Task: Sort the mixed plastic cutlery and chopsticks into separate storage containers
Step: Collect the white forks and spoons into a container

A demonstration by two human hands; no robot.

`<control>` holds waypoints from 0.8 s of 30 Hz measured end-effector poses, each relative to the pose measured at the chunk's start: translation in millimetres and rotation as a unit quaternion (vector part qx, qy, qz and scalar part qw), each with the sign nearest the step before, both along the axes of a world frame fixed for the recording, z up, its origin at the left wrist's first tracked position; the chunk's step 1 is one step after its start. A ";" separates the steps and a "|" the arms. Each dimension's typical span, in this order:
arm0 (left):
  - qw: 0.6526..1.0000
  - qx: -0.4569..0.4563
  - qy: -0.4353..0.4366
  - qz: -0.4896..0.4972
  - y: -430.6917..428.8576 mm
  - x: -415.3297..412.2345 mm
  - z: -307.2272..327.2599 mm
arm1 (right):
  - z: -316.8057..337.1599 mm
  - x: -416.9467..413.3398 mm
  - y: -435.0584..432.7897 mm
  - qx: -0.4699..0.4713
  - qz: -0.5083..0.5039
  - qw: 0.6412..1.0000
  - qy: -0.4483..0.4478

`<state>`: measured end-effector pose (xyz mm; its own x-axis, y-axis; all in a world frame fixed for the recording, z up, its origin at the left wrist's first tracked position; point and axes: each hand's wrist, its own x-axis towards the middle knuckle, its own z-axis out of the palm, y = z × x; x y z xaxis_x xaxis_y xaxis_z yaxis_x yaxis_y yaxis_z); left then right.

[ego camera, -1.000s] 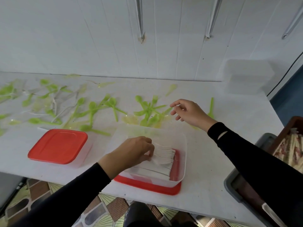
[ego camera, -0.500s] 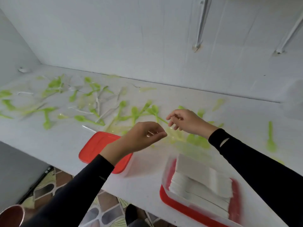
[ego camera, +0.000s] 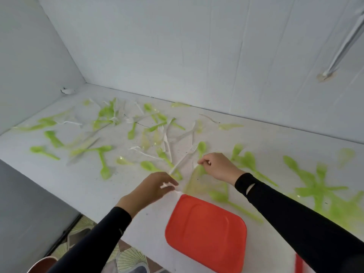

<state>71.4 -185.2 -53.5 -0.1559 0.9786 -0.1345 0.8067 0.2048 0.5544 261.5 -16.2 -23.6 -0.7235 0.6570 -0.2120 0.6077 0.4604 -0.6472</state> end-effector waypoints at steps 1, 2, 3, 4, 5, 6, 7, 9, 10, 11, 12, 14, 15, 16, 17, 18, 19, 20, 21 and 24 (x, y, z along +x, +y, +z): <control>1.000 0.001 0.007 -0.030 3.2 -6.4 -5.8 | -3.3 -15.3 -1.6 0.003 -0.023 1.000 -0.003; 0.998 0.001 0.006 -0.057 6.2 -7.4 -11.5 | -6.4 -25.1 -3.9 0.004 -0.044 0.999 -0.012; 0.997 -0.002 0.000 -0.080 9.1 -9.2 -14.5 | -9.0 -35.4 -6.3 0.007 -0.054 0.998 -0.031; 0.995 -0.006 -0.006 -0.097 13.4 -13.0 -17.3 | -13.3 -45.6 -7.0 0.016 -0.058 0.997 -0.057; 0.994 -0.006 -0.008 -0.112 16.4 -14.9 -17.7 | -16.0 -52.1 -7.9 0.033 -0.056 0.994 -0.087; 0.992 -0.006 -0.006 -0.124 19.3 -19.1 -19.0 | -20.5 -58.4 -8.1 0.052 -0.058 0.990 -0.115; 0.991 0.000 0.001 -0.134 21.7 -22.0 -18.3 | -23.7 -61.3 -7.5 0.068 -0.061 0.986 -0.136; 0.989 0.001 0.001 -0.151 26.5 -34.2 -19.4 | -27.5 -63.9 -4.2 0.081 -0.069 0.981 -0.162; 0.988 0.006 -0.007 -0.152 27.8 -38.5 -17.7 | -27.8 -61.5 -2.6 0.082 -0.071 0.979 -0.170; 0.989 0.020 -0.017 -0.143 30.6 -44.2 -16.5 | -28.1 -59.2 -0.3 0.079 -0.074 0.978 -0.176; 0.991 0.040 -0.027 -0.121 36.8 -50.1 -14.7 | -28.5 -56.4 4.0 0.073 -0.080 0.977 -0.181; 0.995 0.068 -0.048 -0.062 53.4 -54.7 -6.6 | -27.8 -47.3 10.3 0.046 -0.095 0.979 -0.176; 0.996 0.067 -0.054 -0.036 63.6 -54.4 -1.3 | -27.7 -42.5 12.2 0.030 -0.102 0.981 -0.164; 0.997 0.053 -0.056 -0.016 76.2 -51.6 2.4 | -27.5 -36.6 14.8 0.016 -0.109 0.983 -0.149; 0.998 0.037 -0.050 -0.004 88.0 -47.8 3.7 | -27.5 -31.6 15.8 0.003 -0.114 0.985 -0.128; 0.999 0.019 -0.039 0.003 99.9 -42.5 2.0 | -27.4 -26.1 16.8 -0.011 -0.119 0.987 -0.105; 1.000 0.002 -0.029 0.009 111.0 -35.2 0.4 | -26.5 -20.7 17.6 -0.030 -0.123 0.989 -0.081; 1.000 -0.007 -0.009 0.013 120.3 -28.8 -2.4 | -25.8 -16.5 17.6 -0.052 -0.128 0.989 -0.057; 1.000 0.001 0.013 0.012 130.0 -21.5 -7.0 | -23.9 -11.4 18.8 -0.074 -0.137 0.987 -0.034; 0.998 0.009 0.037 0.042 148.2 -7.0 -20.2 | -17.7 0.8 19.8 -0.133 -0.180 0.974 0.028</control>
